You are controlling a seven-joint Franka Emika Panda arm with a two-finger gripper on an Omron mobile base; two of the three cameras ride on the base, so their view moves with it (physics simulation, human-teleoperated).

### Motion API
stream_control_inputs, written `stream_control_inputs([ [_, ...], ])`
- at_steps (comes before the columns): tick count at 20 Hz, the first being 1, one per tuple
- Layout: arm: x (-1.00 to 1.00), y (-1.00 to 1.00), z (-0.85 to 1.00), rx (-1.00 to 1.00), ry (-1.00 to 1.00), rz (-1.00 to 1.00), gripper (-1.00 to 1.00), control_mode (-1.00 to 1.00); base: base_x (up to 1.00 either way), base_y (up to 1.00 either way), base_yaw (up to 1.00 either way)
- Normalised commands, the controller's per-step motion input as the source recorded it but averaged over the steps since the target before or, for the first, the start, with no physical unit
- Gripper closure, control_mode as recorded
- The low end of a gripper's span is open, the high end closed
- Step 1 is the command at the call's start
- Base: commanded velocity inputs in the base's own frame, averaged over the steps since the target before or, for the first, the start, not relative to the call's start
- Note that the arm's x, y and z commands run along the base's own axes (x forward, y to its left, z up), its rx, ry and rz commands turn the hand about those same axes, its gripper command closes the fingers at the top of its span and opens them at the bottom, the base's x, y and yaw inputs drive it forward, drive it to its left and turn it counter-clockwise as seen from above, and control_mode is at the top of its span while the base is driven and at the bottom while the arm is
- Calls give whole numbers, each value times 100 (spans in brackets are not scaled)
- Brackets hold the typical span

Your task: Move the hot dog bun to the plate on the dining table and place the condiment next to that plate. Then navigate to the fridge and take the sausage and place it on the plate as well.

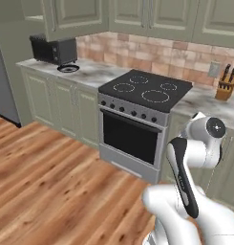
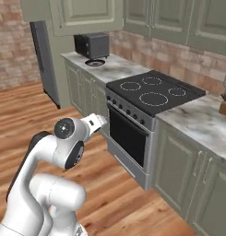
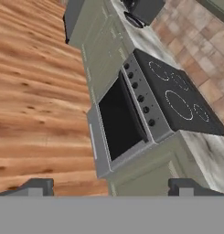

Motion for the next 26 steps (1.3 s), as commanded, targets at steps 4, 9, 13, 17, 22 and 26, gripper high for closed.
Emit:
stream_control_inputs([
  [4, 0, 0, 0, 0, 0, 0, -100, 100, 70, 99, -4],
  [9, 0, 0, 0, 0, 0, 0, -100, 100, 54, 95, -3],
  [13, 0, 0, 0, 0, 0, 0, -100, 100, 20, 93, -6],
  [17, 0, 0, 0, 0, 0, 0, -100, 100, 15, 93, -5],
  [22, 0, 0, 0, 0, 0, 0, -100, 100, 25, 84, -7],
  [26, 0, 0, 0, 0, 0, 0, -100, 100, 49, 76, -14],
])
